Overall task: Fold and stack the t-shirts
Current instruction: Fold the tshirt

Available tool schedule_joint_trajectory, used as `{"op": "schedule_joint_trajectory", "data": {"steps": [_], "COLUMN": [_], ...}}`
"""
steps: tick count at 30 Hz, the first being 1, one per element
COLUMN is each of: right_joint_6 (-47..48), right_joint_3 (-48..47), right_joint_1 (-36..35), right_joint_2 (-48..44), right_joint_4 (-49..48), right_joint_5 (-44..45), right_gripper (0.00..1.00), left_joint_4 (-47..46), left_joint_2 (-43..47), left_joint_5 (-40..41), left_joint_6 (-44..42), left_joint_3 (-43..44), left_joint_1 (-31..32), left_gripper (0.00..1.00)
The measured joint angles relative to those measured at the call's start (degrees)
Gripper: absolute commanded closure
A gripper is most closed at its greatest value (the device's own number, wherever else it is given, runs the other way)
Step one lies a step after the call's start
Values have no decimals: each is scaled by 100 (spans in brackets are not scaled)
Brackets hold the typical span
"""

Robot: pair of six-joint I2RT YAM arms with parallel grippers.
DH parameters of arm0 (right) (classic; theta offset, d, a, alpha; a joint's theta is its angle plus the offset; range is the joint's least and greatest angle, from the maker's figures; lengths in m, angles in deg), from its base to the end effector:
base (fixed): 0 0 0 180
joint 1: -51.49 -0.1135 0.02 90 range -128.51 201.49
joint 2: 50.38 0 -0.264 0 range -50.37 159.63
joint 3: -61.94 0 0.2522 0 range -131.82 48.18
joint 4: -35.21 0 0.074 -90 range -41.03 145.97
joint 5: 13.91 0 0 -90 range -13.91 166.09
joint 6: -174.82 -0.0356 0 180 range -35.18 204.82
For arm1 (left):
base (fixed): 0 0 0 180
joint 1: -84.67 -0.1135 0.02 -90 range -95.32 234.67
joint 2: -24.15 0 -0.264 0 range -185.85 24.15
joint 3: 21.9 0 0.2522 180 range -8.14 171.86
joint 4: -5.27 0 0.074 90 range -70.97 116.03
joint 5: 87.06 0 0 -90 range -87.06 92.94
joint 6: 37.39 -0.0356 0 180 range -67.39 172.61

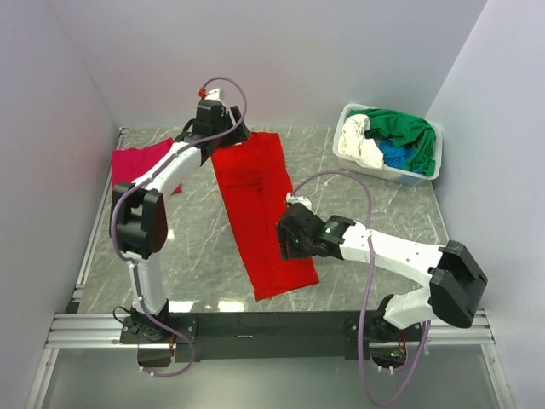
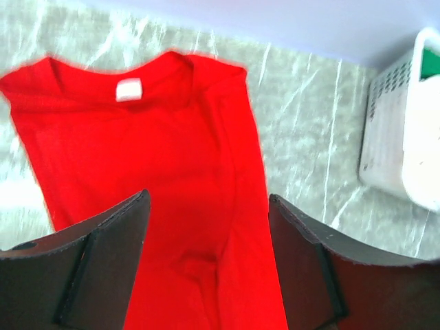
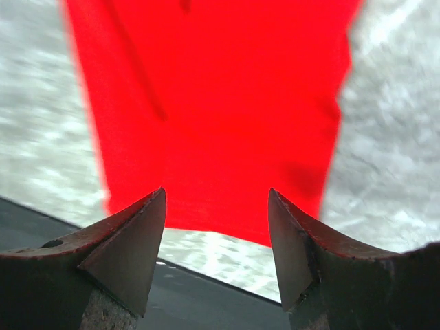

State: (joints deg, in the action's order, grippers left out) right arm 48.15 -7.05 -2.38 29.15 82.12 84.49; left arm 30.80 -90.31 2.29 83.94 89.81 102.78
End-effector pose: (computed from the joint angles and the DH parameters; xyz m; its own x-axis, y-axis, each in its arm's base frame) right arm 0.1685 0.2221 0.2349 -0.8481 -0.1598 -0.5051 -0.3069 0.9254 0.2226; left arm 0.4539 -0.1489 0.2898 -0.5512 -0.3668 -0.7494 0.0395 0.8857 -0.4625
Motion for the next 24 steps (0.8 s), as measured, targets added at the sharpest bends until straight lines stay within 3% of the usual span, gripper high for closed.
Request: {"op": "schedule_joint_trajectory", "data": {"steps": [4,9,24], "right_joint_6": [-79,-125,-254], "right_joint_3": [584,922,1167], "right_joint_1": [0,0,-140], "right_joint_2": [-39,-4,516], "right_joint_4": [-87,-238,-870], "right_joint_5": [61,61,-35], "right_gripper": [32,32,33], "left_joint_4": [-195,-181,-247], "left_joint_2": [328,-4,-973], "left_joint_5": [0,-7,28], "left_joint_6": [81,131,120], "left_joint_3": [-782,-1530,-887], "left_joint_1": [13,9,9], "left_gripper": [27,27,26]}}
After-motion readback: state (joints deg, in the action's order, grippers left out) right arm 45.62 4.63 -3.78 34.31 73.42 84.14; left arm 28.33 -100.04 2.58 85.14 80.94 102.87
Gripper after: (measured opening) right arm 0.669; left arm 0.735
